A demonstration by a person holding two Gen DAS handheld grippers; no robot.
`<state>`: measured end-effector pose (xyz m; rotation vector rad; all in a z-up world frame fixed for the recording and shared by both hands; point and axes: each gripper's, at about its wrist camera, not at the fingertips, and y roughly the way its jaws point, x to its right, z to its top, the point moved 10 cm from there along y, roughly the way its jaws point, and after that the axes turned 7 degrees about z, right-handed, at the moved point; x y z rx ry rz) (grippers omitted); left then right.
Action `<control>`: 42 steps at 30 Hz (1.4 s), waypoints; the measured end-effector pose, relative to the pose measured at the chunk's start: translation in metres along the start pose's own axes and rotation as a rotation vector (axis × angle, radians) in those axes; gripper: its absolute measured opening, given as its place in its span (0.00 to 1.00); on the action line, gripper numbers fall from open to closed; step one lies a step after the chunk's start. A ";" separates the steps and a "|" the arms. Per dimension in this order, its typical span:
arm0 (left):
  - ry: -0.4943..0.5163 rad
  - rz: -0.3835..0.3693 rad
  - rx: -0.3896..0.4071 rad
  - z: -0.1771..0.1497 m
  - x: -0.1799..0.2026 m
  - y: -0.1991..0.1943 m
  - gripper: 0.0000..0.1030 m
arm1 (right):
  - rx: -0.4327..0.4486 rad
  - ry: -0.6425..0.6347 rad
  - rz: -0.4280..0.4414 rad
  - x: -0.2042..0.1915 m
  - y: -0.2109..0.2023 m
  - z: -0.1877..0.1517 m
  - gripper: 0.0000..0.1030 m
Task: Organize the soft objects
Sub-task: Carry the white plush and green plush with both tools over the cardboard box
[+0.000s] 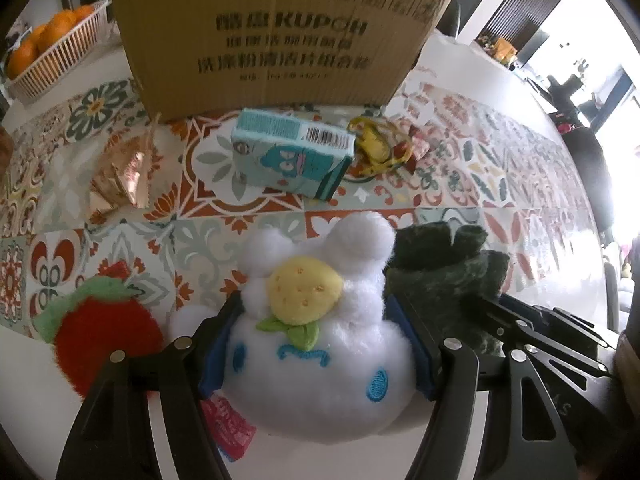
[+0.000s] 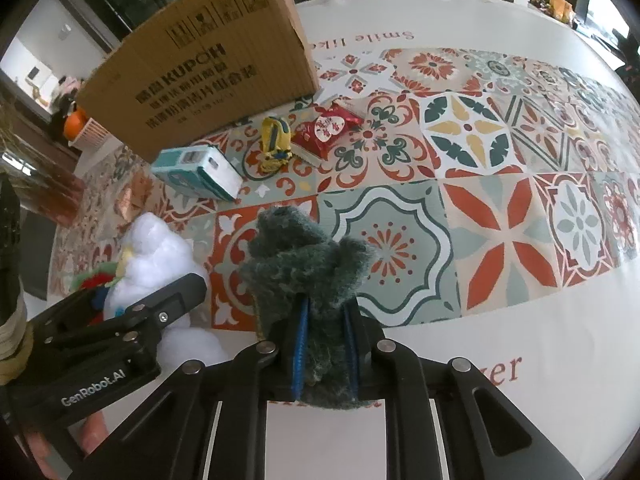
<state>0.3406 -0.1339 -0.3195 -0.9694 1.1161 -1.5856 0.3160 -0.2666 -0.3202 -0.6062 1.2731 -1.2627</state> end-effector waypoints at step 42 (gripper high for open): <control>0.036 0.020 0.434 0.085 -0.016 -0.175 0.69 | 0.426 -0.137 0.088 -0.096 -0.135 0.094 0.16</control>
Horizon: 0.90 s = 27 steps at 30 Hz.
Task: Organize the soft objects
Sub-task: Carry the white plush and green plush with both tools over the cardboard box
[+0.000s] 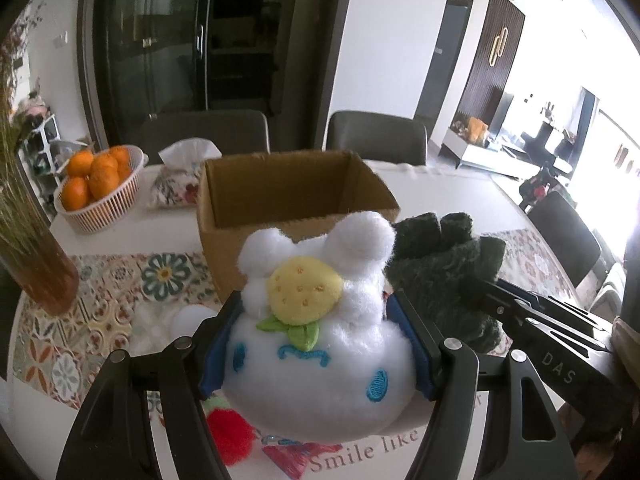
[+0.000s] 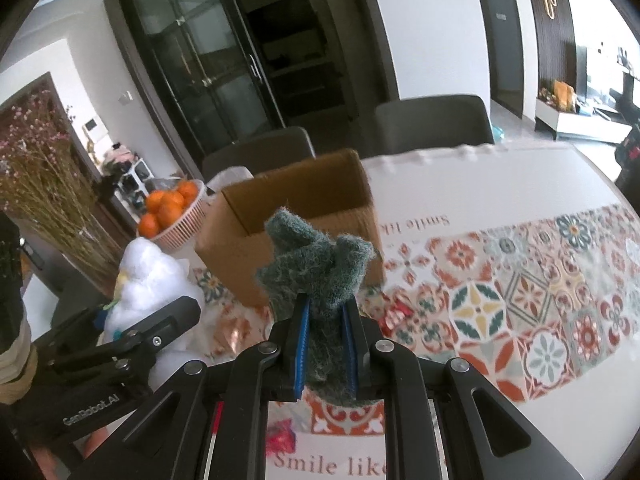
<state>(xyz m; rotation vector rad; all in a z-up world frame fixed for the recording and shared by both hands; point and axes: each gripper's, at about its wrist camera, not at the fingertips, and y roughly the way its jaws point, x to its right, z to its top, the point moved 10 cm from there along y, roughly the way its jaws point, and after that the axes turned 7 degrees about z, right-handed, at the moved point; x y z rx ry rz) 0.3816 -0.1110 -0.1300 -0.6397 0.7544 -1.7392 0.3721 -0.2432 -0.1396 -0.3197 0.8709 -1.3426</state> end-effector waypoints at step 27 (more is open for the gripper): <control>0.051 0.052 0.090 0.111 -0.027 0.024 0.69 | 0.078 -0.082 0.060 -0.017 0.049 0.116 0.16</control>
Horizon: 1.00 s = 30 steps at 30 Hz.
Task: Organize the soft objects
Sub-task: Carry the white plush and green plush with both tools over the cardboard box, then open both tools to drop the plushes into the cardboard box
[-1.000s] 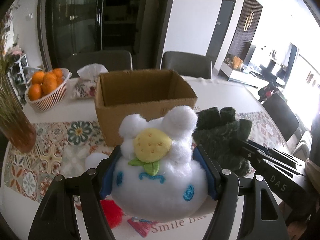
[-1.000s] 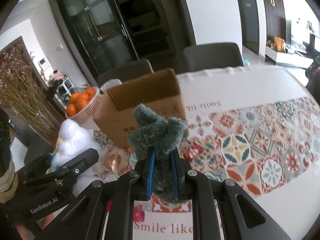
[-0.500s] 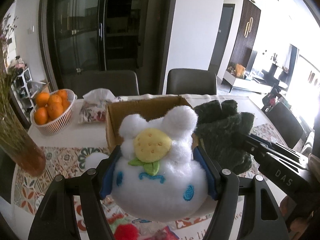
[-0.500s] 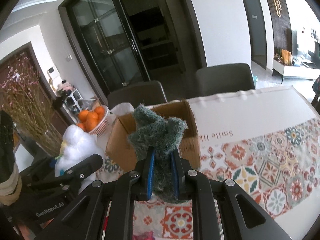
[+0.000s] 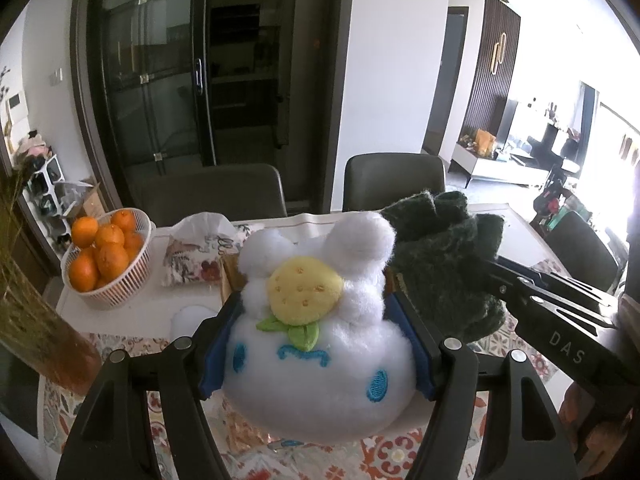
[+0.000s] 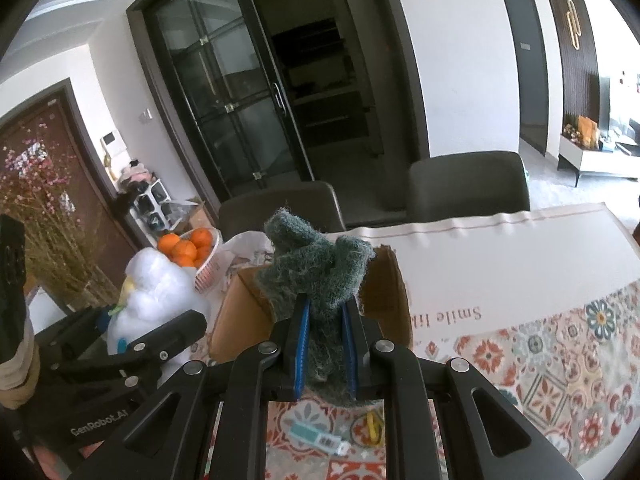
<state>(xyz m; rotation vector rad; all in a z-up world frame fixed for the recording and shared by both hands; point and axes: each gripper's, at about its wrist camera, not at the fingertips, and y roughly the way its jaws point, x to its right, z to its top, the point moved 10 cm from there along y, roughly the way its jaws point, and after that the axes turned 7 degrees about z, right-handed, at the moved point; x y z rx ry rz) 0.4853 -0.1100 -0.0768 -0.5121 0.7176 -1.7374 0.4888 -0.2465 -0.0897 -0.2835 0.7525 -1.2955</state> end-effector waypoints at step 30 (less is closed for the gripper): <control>0.017 -0.042 -0.218 0.002 -0.006 0.151 0.71 | -0.313 -0.004 0.025 0.049 0.155 -0.020 0.16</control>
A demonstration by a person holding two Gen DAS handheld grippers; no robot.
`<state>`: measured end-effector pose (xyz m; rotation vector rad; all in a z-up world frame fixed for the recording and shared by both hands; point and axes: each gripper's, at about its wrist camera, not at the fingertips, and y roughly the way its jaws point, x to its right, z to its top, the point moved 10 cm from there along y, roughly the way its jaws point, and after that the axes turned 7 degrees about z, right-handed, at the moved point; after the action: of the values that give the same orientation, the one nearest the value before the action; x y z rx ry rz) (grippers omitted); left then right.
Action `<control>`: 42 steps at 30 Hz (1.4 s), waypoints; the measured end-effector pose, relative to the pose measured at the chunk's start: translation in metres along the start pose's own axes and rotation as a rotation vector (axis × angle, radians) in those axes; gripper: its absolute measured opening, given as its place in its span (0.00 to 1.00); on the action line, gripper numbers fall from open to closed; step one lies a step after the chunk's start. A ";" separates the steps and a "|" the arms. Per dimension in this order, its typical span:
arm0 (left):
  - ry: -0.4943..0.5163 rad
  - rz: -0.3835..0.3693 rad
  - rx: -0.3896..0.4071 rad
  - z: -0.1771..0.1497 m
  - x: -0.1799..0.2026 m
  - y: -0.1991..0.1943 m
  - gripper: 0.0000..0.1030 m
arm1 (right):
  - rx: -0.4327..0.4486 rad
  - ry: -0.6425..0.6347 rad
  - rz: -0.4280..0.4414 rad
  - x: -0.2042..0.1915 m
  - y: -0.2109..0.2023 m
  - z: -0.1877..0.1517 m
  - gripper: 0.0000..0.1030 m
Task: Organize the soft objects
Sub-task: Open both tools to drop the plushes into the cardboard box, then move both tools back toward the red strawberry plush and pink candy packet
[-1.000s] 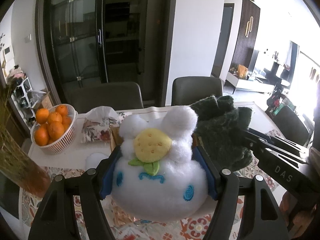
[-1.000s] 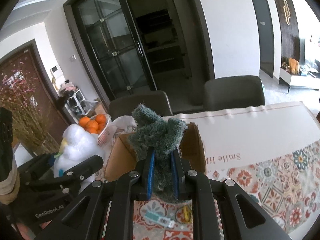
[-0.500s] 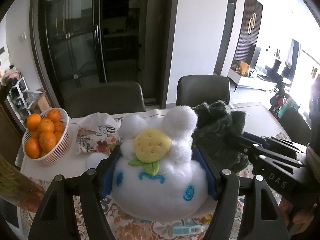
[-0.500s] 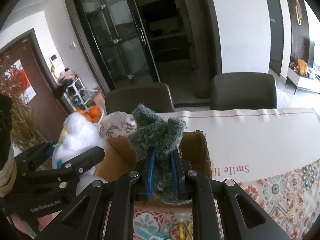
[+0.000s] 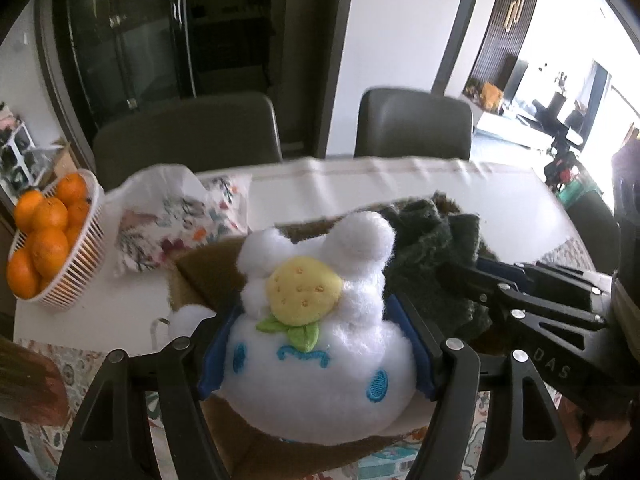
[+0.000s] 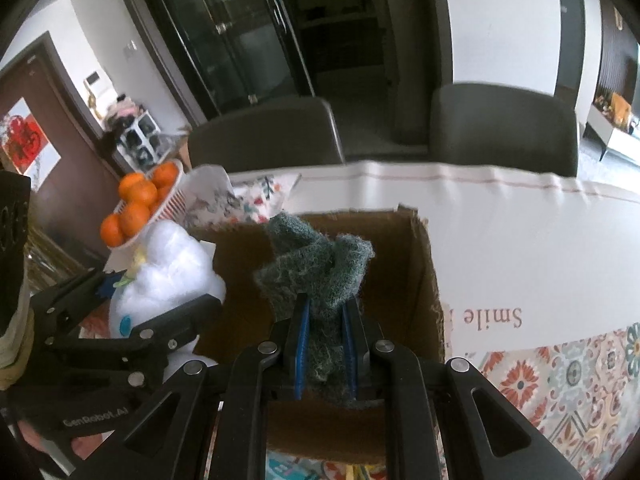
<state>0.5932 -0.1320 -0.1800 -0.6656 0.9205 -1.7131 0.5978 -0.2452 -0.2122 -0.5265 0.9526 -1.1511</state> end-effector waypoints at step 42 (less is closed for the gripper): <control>-0.011 0.174 0.043 -0.045 -0.019 -0.083 0.95 | 0.119 0.075 -0.144 -0.024 -0.101 -0.043 0.66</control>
<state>0.5197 -0.0878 -0.1356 -0.5493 0.9047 -1.5684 0.5064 -0.2535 -0.1475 -0.4645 0.9153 -1.3566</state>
